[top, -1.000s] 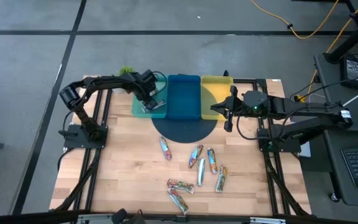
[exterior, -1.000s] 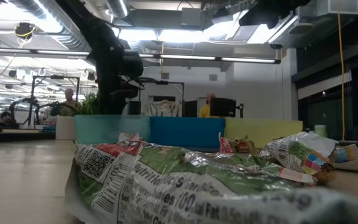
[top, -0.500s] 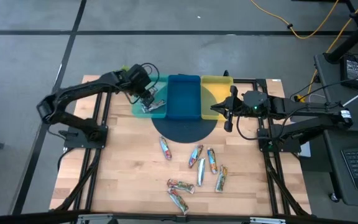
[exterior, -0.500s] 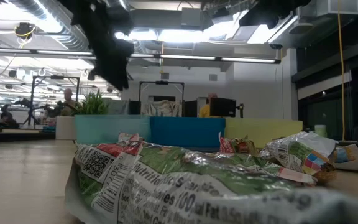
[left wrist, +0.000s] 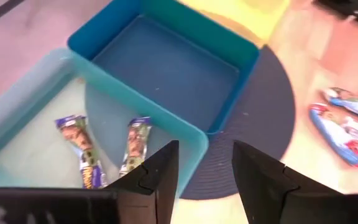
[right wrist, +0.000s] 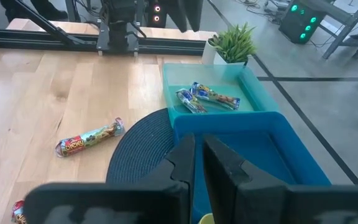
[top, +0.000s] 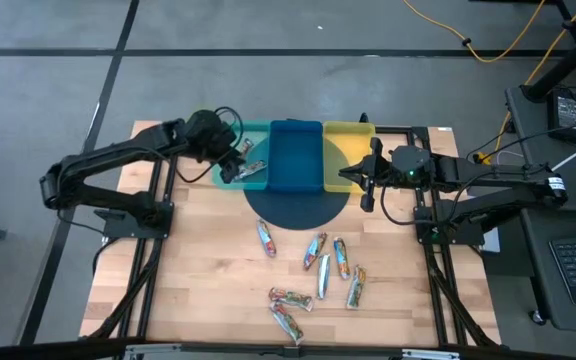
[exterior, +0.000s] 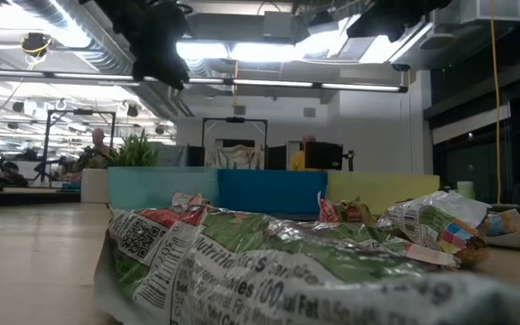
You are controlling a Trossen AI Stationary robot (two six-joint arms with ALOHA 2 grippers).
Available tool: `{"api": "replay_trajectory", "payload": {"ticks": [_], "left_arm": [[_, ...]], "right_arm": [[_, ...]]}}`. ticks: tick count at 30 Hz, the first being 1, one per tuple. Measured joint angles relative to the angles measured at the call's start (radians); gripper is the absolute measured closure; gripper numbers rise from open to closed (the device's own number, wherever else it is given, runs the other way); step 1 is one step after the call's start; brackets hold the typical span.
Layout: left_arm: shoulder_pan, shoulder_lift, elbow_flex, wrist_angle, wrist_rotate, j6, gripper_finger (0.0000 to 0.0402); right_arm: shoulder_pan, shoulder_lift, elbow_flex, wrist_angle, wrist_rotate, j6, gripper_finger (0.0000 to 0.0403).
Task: Pick and place Granola Bars by type
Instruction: Put the top left red granola bar into the blue bin
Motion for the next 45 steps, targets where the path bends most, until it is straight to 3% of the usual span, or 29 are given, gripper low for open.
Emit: {"api": "replay_trajectory", "payload": {"ticks": [7, 12, 21, 37, 41, 45], "left_arm": [[-0.097, -0.039, 0.003, 0.028, 0.016, 0.003, 0.0268], [-0.214, -0.048, 0.087, 0.030, 0.068, 0.093, 0.0268], [-0.409, -0.047, 0.249, 0.030, -0.035, 0.198, 0.0274], [-0.526, 0.093, 0.347, -0.105, -0.046, 0.275, 0.0274], [-0.526, 0.145, 0.346, -0.145, -0.101, 0.343, 0.0274], [-0.526, 0.197, 0.346, -0.167, -0.234, 0.435, 0.0274]], "right_arm": [[0.000, 0.000, 0.000, 0.015, 0.000, 0.000, 0.0369], [0.000, 0.000, 0.000, 0.015, 0.000, 0.000, 0.0369], [0.000, 0.000, 0.000, 0.014, 0.000, -0.002, 0.0369], [0.000, 0.000, 0.000, 0.004, -0.001, -0.003, 0.0369], [0.000, 0.000, 0.000, -0.003, -0.001, -0.003, 0.0369], [0.000, 0.000, 0.000, -0.003, -0.001, 0.001, 0.0369]]}}
